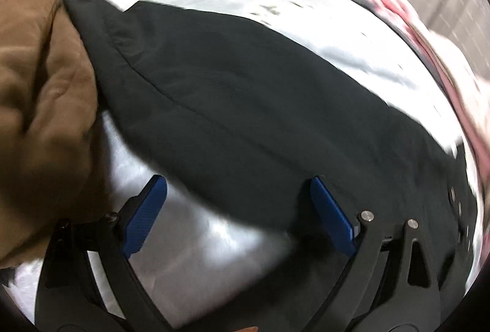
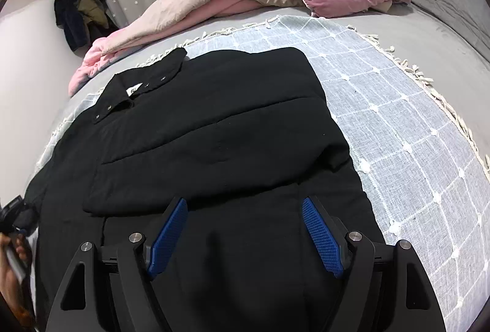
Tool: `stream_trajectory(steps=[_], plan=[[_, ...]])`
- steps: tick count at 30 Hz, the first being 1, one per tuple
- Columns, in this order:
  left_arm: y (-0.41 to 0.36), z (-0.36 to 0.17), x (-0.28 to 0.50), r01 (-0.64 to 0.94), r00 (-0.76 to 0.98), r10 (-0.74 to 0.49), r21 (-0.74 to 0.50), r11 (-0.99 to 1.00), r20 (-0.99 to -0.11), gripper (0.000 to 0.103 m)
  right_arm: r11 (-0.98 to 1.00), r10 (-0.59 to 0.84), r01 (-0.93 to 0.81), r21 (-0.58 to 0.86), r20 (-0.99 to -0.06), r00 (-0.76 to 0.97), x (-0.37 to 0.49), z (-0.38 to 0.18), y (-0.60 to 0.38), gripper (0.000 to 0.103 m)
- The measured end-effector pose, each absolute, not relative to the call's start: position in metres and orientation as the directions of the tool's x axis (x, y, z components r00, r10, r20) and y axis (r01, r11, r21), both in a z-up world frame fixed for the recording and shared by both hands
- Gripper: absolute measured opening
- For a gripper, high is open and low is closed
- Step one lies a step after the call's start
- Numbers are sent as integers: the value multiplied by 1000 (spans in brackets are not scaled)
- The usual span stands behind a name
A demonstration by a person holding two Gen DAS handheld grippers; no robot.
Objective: Fold large clothes
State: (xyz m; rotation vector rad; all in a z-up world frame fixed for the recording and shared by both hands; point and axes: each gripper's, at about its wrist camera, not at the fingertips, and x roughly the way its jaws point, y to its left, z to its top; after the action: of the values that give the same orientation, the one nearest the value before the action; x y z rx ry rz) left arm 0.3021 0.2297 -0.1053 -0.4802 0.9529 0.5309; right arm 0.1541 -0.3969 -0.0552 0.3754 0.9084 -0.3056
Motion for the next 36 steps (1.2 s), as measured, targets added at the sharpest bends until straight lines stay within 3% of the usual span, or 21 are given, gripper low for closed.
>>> stream_trajectory(steps=[2, 8, 12, 15, 19, 22, 28, 30, 32, 34, 36], plan=[[241, -109, 314, -647, 491, 234, -172, 742, -839, 93, 896, -106, 409, 172, -812, 574, 155, -57, -395, 79], [268, -113, 336, -745, 504, 274, -252, 618, -819, 76, 897, -125, 417, 145, -823, 554, 158, -62, -396, 79], [262, -105, 340, -763, 489, 372, -179, 621, -789, 24, 900, -131, 415, 132, -826, 548, 160, -64, -394, 79], [248, -86, 335, -704, 577, 391, -194, 683, -717, 14, 902, -137, 412, 125, -823, 551, 161, -64, -391, 79], [212, -50, 323, -581, 713, 394, -175, 795, -580, 13, 907, -135, 402, 124, -819, 558, 161, -62, -387, 79], [165, -19, 316, -412, 824, 324, -98, 906, -464, 13, 909, -132, 397, 124, -819, 558, 162, -63, -385, 79], [37, 6, 281, 50, 931, -8, 105, 993, -366, 12, 915, -130, 386, 116, -822, 554, 164, -64, -381, 79], [-1, -4, 271, 277, 893, -199, 143, 950, -405, 12, 916, -130, 385, 115, -822, 555, 165, -64, -381, 79], [-42, -28, 256, 507, 764, -364, 147, 849, -533, 15, 915, -130, 386, 115, -823, 553, 165, -65, -381, 79], [-71, -59, 252, 627, 624, -402, 122, 769, -670, 44, 915, -129, 386, 116, -824, 552, 165, -66, -381, 79], [-93, -96, 243, 675, 528, -362, 120, 728, -768, 56, 915, -127, 386, 117, -825, 551, 166, -66, -380, 79]])
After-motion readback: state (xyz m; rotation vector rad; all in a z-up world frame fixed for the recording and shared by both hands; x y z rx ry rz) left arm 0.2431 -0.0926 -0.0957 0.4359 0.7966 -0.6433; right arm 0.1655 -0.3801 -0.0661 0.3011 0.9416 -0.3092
